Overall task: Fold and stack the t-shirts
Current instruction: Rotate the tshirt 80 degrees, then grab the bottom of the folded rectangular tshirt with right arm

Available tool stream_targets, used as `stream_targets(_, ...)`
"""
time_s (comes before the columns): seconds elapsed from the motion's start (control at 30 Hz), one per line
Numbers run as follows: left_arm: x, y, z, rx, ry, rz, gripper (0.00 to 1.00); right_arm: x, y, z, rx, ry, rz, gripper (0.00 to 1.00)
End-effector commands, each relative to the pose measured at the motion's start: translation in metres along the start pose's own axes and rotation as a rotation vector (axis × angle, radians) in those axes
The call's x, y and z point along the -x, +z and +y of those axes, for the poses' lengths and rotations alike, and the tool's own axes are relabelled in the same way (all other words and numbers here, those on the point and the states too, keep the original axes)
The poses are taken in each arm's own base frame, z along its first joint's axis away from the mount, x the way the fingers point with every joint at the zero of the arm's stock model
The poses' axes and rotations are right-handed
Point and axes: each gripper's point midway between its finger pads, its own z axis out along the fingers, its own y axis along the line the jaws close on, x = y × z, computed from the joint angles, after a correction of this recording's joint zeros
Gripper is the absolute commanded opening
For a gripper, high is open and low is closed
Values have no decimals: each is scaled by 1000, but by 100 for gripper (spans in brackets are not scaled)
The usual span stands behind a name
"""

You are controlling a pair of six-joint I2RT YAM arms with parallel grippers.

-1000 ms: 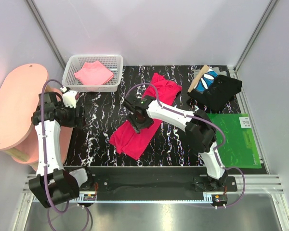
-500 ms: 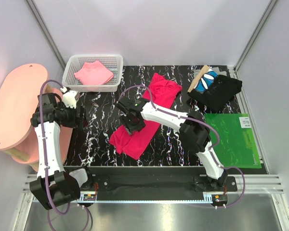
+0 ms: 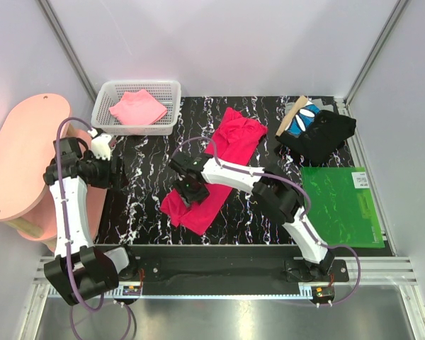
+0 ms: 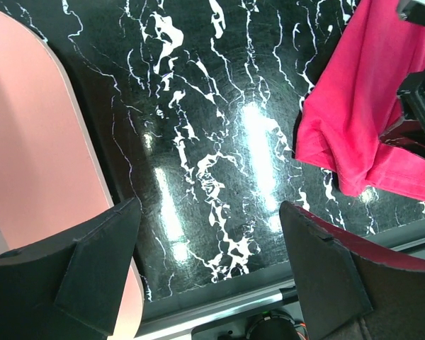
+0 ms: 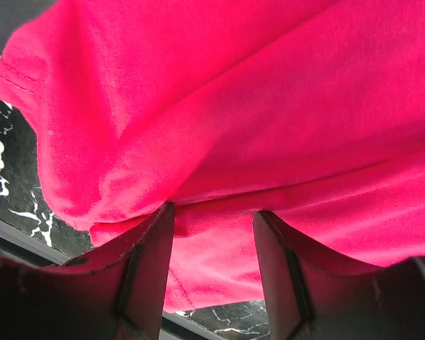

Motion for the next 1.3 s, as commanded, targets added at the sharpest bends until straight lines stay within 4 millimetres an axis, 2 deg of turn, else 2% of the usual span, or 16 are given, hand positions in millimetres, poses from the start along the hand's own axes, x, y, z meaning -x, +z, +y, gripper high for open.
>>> stream_targets(0.0, 6, -3, 0, -12, 19, -27, 84, -38, 25, -16, -40, 11, 112, 56)
stream_targets(0.03, 6, -3, 0, -14, 23, -27, 84, -47, 26, -24, -71, 11, 126, 56)
stream_targets(0.27, 3, -2, -4, -38, 17, -22, 84, -60, 13, -45, -163, -8, 129, 56)
stream_targets(0.3, 3, -3, -3, -32, 20, -22, 84, -61, 10, -53, -206, -12, 130, 56)
stream_targets(0.5, 3, -7, -6, -35, 38, -30, 84, -68, -1, -67, -283, -24, 150, 56)
stream_targets(0.63, 1, -9, -6, -32, 51, -26, 84, -77, -19, -73, -316, -21, 161, 59)
stream_targets(0.7, 1, -8, -7, -35, 48, -26, 84, -72, -29, -71, -312, -25, 129, 62)
stream_targets(0.83, -1, -6, -7, -45, 38, -18, 84, -46, -60, -43, -245, -60, 21, 68)
stream_targets(0.93, -1, -7, -5, -37, 42, -19, 84, -38, -78, -26, -224, -101, -14, 70)
stream_targets(1.03, -1, -8, -2, -24, 38, -21, 84, -49, -87, -10, -228, -175, -9, 72)
stream_targets(1.17, -1, -8, -3, -28, 35, -22, 84, -78, -90, 7, -255, -288, 21, 73)
stream_targets(1.27, -2, -9, -4, -29, 39, -26, 84, -101, -84, 13, -258, -350, 50, 73)
